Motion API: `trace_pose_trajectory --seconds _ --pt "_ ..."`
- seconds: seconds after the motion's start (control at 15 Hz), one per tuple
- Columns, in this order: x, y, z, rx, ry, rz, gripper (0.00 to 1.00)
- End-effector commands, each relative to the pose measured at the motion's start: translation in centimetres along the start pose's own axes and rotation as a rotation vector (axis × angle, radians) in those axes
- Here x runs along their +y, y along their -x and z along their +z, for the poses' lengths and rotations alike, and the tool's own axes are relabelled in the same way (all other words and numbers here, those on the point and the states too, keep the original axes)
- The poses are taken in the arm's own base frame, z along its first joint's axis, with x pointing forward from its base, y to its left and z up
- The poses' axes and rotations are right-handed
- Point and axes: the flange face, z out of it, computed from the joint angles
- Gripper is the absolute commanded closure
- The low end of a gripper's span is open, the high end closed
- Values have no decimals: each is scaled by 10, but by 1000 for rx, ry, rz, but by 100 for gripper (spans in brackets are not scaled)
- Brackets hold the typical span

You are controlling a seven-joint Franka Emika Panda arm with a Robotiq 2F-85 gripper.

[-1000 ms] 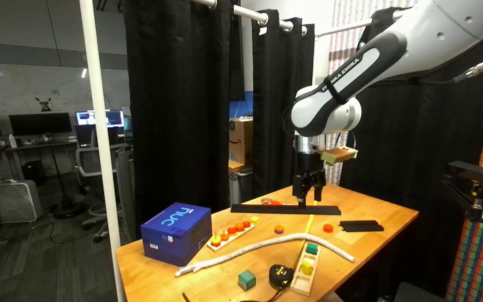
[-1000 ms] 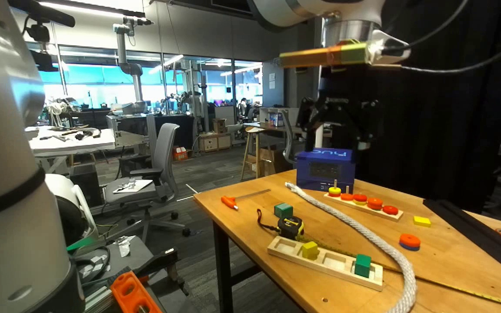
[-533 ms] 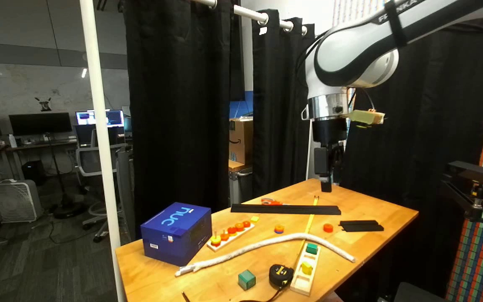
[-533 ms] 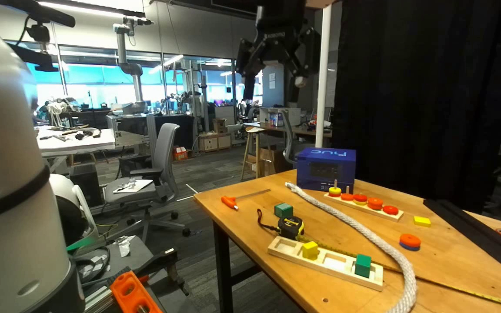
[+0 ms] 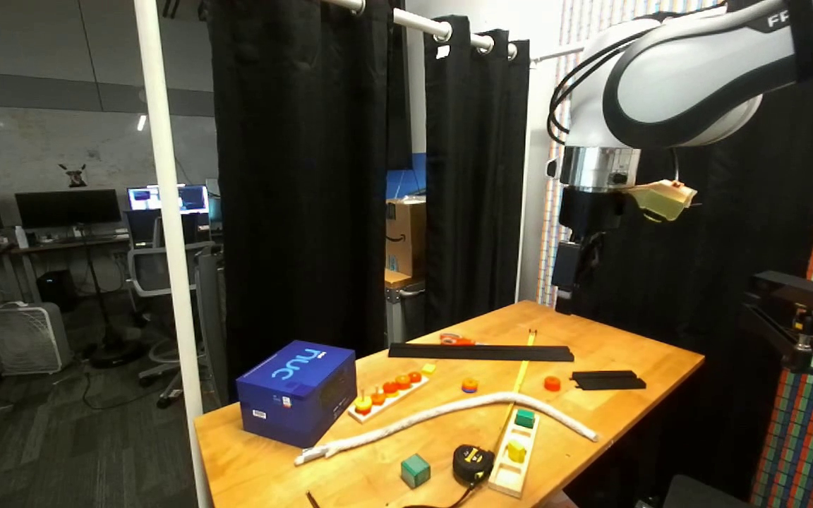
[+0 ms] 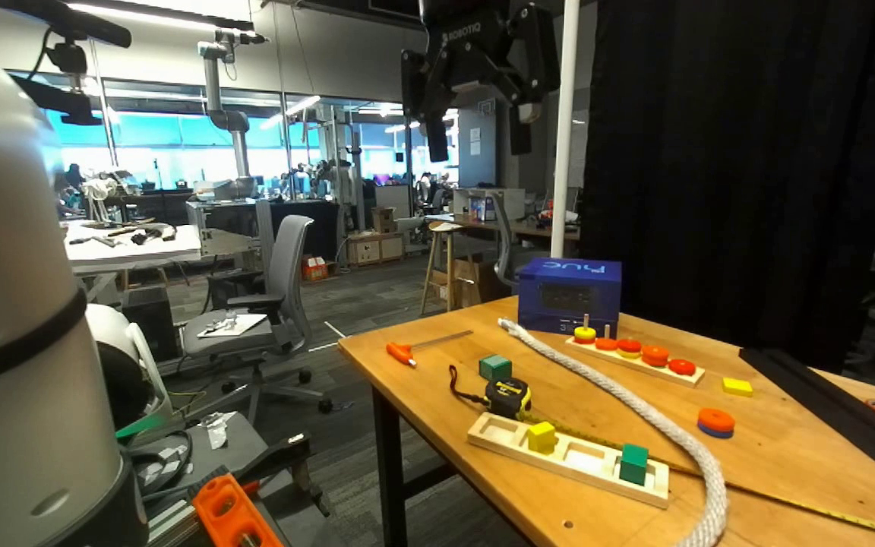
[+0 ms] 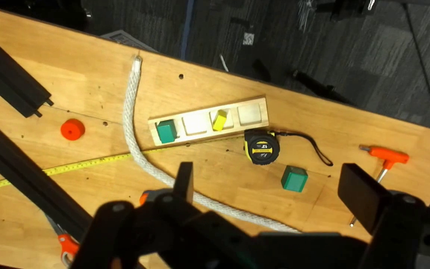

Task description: Pick up the orange object from the wooden object and put it on the table

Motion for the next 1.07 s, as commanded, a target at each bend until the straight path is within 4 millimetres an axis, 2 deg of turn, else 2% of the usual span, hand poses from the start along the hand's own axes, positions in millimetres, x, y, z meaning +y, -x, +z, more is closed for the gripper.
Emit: trace_pose_trajectory --seconds 0.0,0.13,0.2,1.0 --pt "1 12 -3 110 7 105 0" --pt "1 15 -1 136 14 161 0" --pt "1 7 2 79 6 105 0" --pt "2 11 4 96 7 145 0"
